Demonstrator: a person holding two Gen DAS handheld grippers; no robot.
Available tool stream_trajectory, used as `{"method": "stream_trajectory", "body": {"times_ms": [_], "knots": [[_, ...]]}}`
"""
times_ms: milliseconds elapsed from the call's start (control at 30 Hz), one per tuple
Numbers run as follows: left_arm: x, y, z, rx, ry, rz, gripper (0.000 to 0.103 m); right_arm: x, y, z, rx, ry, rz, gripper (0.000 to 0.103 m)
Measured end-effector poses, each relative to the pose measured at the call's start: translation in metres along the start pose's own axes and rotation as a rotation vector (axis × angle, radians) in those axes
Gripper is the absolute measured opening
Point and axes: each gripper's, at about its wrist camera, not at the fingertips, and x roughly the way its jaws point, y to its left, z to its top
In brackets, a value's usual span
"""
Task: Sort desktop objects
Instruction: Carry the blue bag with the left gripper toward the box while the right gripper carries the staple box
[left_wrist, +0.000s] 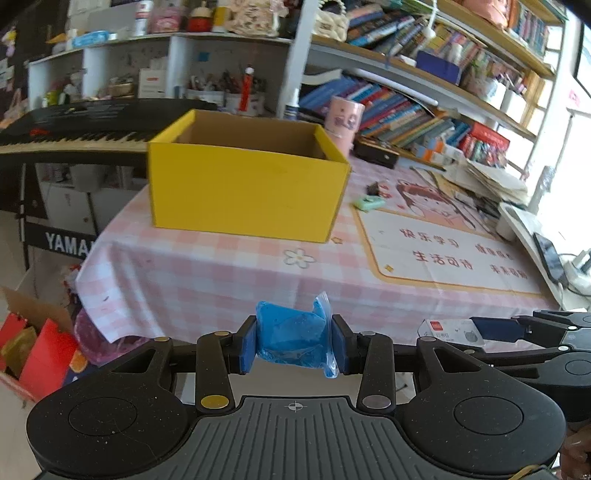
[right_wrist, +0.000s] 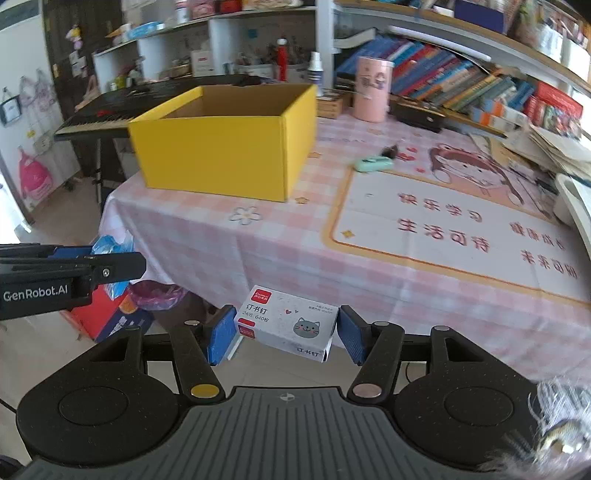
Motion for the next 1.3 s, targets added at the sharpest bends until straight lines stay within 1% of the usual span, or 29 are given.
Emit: {"method": "stream_trajectory", "body": {"times_ms": [500, 900, 1100, 1300], "knots": [[-0.013, 0.032, -0.001, -0.054, -0.025, 0.065, 0.039, 0.013, 0.04, 0.015, -0.104, -0.008, 0.09, 0.057], [-0.003, 0.042, 0.002, -0.105, -0.019, 0.111, 0.039, 0.027, 0.049, 0.025, -0.152, 0.019, 0.139, 0.057], [0.005, 0.043, 0.017, -0.124, -0.044, 0.155, 0.039, 0.042, 0.043, 0.043, -0.163, 0.006, 0.171, 0.057], [0.019, 0.036, 0.051, -0.118, -0.104, 0.179, 0.039, 0.053, 0.029, 0.076, -0.178, -0.072, 0.197, 0.057]]}}
